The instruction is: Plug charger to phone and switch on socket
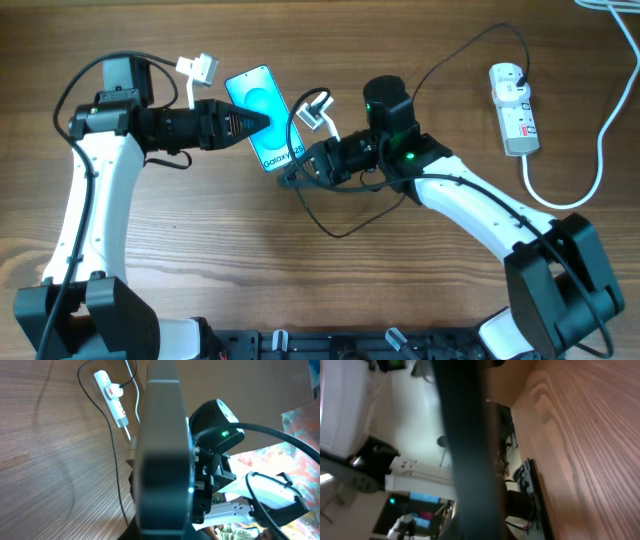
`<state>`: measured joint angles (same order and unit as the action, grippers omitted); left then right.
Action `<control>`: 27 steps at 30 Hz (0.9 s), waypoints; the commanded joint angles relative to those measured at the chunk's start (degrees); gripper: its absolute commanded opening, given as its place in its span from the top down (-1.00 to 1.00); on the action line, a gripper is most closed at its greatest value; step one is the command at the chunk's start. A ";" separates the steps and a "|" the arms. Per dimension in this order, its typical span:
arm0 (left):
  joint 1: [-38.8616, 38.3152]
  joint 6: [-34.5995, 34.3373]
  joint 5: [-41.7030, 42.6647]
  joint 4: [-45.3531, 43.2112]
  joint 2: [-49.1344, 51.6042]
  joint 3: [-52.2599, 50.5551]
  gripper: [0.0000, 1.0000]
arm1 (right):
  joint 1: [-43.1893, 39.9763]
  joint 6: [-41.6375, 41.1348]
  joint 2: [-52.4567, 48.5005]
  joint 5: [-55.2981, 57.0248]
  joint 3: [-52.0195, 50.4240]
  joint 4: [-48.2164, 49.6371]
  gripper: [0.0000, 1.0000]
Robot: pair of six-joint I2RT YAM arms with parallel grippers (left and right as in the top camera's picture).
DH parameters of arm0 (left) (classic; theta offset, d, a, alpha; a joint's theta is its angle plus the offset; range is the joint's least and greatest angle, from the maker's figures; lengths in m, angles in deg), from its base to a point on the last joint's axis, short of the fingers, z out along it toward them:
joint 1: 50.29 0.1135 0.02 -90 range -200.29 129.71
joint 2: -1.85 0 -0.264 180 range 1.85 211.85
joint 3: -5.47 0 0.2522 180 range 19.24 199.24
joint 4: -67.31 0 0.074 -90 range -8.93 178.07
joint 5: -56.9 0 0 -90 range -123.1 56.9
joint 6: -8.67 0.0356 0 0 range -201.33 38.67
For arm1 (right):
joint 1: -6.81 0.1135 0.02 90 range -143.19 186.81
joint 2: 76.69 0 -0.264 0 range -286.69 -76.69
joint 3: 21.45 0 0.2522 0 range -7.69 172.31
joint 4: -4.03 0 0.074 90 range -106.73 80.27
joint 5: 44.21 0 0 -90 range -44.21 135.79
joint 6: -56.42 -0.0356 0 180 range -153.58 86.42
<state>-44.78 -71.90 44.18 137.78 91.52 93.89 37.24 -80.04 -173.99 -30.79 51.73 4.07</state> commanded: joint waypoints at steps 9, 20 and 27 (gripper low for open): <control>0.76 -14.97 -10.34 -8.68 -1.38 -1.55 0.92 | -5.31 13.33 0.02 13.94 2.60 -14.36 -0.06; -11.02 -28.70 -32.24 -17.51 1.16 -1.55 0.92 | -19.61 17.77 10.47 32.83 2.62 -26.71 -0.11; -16.55 -37.44 -22.73 -35.28 14.38 -1.55 0.92 | -21.35 19.67 31.91 62.14 2.62 -48.68 -0.14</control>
<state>-61.15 -105.06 14.89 105.52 98.99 92.27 15.87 -61.88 -149.51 15.09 53.82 -40.30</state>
